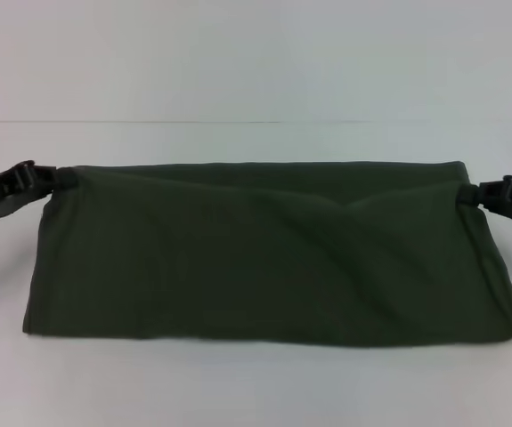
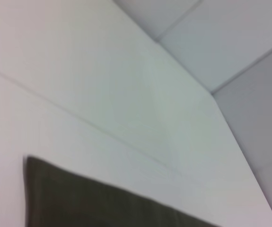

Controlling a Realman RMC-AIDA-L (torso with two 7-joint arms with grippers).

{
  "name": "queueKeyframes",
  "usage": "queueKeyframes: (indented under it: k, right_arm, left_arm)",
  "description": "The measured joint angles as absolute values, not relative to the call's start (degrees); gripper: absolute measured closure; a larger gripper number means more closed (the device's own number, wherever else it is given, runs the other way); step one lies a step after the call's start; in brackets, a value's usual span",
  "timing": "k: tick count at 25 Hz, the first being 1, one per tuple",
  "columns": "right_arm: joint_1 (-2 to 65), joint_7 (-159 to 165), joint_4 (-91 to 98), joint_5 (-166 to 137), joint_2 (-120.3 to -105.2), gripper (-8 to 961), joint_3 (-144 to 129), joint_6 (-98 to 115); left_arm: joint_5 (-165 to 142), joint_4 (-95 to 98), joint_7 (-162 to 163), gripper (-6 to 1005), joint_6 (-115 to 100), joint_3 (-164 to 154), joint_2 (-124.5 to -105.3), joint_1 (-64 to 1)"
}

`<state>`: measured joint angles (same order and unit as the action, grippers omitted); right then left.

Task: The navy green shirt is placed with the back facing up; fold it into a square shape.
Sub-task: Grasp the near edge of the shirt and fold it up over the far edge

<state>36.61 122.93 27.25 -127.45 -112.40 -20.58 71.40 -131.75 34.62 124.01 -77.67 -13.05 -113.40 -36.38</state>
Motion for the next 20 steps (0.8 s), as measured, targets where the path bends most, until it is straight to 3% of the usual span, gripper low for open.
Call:
queueKeyframes:
  k: [5,16,20]
  right_arm:
    - [37.21,120.90,27.22,-123.66,-114.67,913,-20.74,63.96]
    - [39.42,117.78,25.96,-117.16,-116.39,912,-20.75,57.23]
    - [40.24,115.60,25.66,-116.40,-117.74,911,-20.76,53.97]
  left_arm:
    - [-128.28,34.43,120.13,967,-72.44,-13.04,-115.82,-36.48]
    - [-124.96,33.68,114.74,966,-64.35,-13.58,-118.08,-38.12]
    - [-122.83,33.32,111.01,967,-59.51,-13.61,-119.95,-39.09]
